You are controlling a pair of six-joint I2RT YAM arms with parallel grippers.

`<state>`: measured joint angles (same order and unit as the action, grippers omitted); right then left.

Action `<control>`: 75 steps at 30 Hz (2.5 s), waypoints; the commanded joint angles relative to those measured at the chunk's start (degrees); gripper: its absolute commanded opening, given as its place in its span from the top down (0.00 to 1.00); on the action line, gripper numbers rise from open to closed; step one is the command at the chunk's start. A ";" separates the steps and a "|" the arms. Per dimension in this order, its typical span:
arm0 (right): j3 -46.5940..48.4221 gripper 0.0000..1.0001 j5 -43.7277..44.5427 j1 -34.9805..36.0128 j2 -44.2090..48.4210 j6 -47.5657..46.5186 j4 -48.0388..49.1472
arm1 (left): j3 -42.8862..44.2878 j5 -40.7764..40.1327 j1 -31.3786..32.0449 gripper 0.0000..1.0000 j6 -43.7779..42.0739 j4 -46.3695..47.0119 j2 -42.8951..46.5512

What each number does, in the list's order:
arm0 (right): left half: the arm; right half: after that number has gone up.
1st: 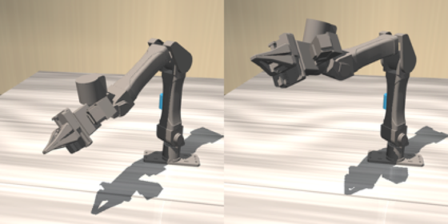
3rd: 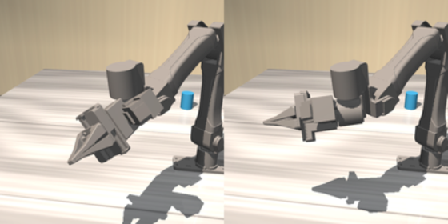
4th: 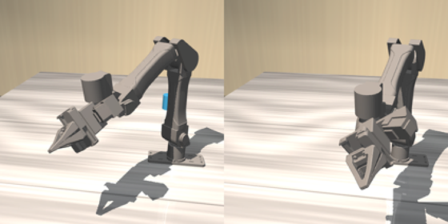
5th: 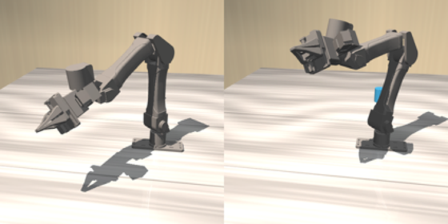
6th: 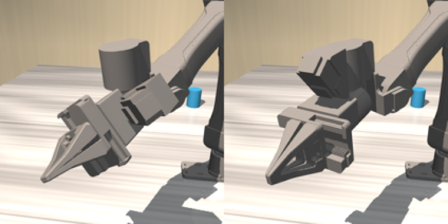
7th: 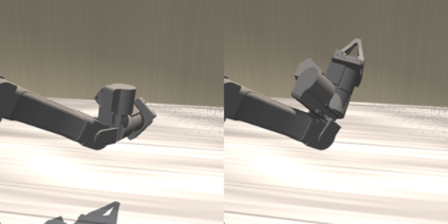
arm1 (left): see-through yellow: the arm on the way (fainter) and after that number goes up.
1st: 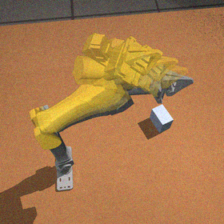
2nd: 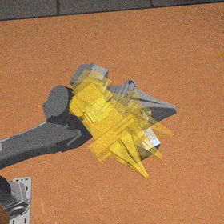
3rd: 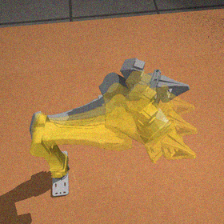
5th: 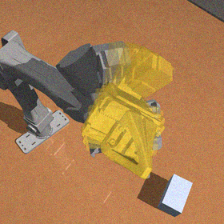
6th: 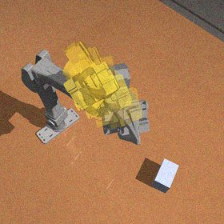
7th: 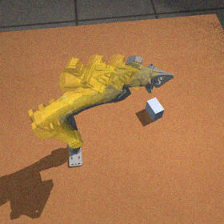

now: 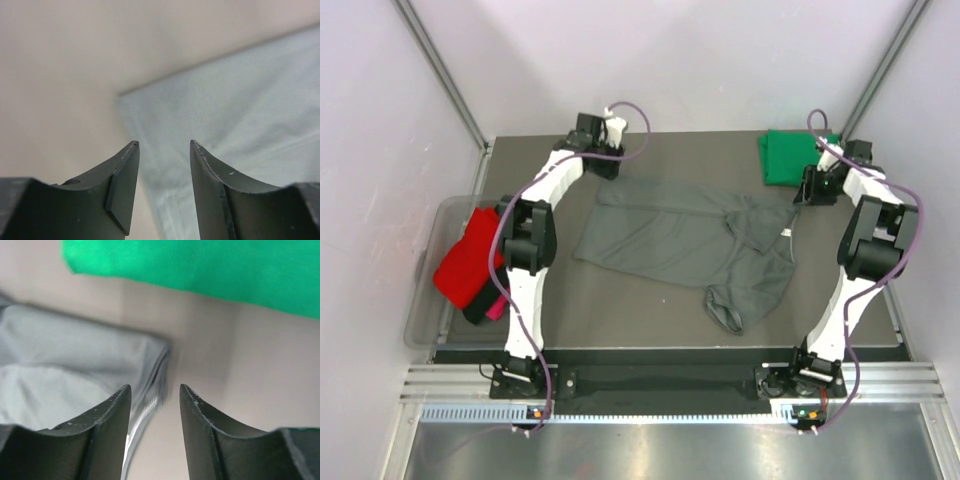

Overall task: Fold and stack the t-shirts
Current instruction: Fold the tshirt

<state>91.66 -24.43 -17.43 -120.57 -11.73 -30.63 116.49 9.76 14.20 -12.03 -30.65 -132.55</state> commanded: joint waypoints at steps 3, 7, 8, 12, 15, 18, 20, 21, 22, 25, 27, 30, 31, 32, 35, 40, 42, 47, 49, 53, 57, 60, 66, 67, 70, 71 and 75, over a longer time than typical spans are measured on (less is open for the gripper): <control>-4.90 0.54 3.59 -0.76 19.21 -4.88 1.28 | -4.50 -2.11 1.97 0.49 0.34 5.60 19.59; -12.79 0.54 -1.21 -0.59 29.24 -13.81 -3.62 | -15.39 -0.36 3.64 0.48 -0.62 5.70 28.47; -14.21 0.54 -2.89 -0.33 32.39 -15.85 -5.38 | -17.33 0.34 3.73 0.47 -0.54 5.78 31.80; -24.73 0.60 -1.17 5.80 37.86 -23.15 -12.51 | -28.30 1.23 3.82 0.47 -0.36 6.66 38.85; -31.94 0.68 -0.45 11.69 40.68 -26.94 -14.19 | -34.91 2.45 3.82 0.46 -0.88 7.45 44.38; -37.67 0.70 0.86 19.41 43.05 -28.09 -13.94 | -40.26 2.72 3.73 0.46 -1.24 7.36 48.96; -39.62 0.71 2.44 22.60 44.19 -26.25 -12.44 | -42.73 2.63 3.82 0.46 -1.50 7.19 51.60; -40.58 0.71 3.58 25.14 44.28 -25.55 -11.22 | -45.18 2.29 3.82 0.46 -2.02 7.54 52.47; -40.77 0.72 3.94 25.95 44.11 -24.41 -10.86 | -46.25 1.85 3.82 0.46 -2.03 7.80 53.18; -40.33 0.73 5.18 29.20 41.40 -22.82 -10.32 | -48.98 1.40 3.65 0.45 -2.03 8.07 55.99; -40.15 0.74 5.44 31.74 40.42 -22.55 -10.59 | -49.86 1.32 3.30 0.44 -1.94 8.33 56.96; -40.24 0.74 6.84 36.57 38.40 -22.29 -11.29 | -49.87 0.79 2.68 0.44 -2.12 8.16 57.93; -40.24 0.75 7.02 37.72 37.53 -22.29 -11.55 | -49.87 0.53 2.59 0.44 -2.21 8.15 58.19; -40.33 0.75 7.11 38.95 37.08 -22.37 -11.90 | -49.78 0.26 2.42 0.44 -2.21 8.15 58.11; -40.15 0.75 6.76 43.08 35.94 -23.25 -13.57 | -50.13 0.17 2.06 0.44 -2.29 8.24 58.37; -38.31 0.75 3.69 47.92 33.92 -25.01 -18.14 | -50.74 -0.09 1.19 0.44 -2.21 8.68 58.72; -37.52 0.75 2.90 49.33 33.65 -25.19 -19.02 | -51.01 0.08 0.83 0.44 -2.03 8.86 58.81; -36.38 0.74 1.66 51.09 31.98 -25.27 -20.52 | -50.75 0.00 -0.04 0.43 -1.86 9.03 58.37; -36.37 0.74 1.05 51.53 31.63 -25.45 -20.96 | -50.57 0.00 -0.22 0.44 -1.68 9.12 58.11; -36.37 0.73 0.17 52.23 30.84 -25.63 -21.49 | -50.48 0.17 -0.66 0.44 -1.33 9.30 57.76; -35.41 0.72 -0.71 52.50 29.26 -25.54 -21.75 | -50.48 0.00 -0.75 0.44 -1.41 9.38 57.67; -34.27 0.72 0.86 52.94 28.55 -25.72 -22.37 | -50.22 -0.44 -0.92 0.43 -1.42 9.38 57.84; -33.39 0.67 9.47 52.85 41.52 -26.51 -20.26 | -48.11 -2.37 -1.01 0.42 -3.17 7.28 56.36; -33.82 0.66 10.27 52.85 43.13 -26.68 -20.34 | -46.54 -2.72 -1.01 0.42 -3.26 6.49 55.65; -34.87 0.66 13.52 52.76 49.19 -27.29 -20.43 | -44.25 -3.34 -1.01 0.44 -3.35 4.29 52.93; -37.14 0.66 14.66 52.85 50.95 -28.17 -20.08 | -44.07 -3.26 -1.01 0.43 -3.26 4.29 52.66; -47.34 0.65 17.30 52.76 64.71 -31.16 -16.31 | -43.36 -2.73 -1.10 0.43 -3.26 4.47 50.91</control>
<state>50.78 -10.92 34.72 -63.31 -39.64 -48.69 70.63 7.40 13.43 -14.79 -25.69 -80.73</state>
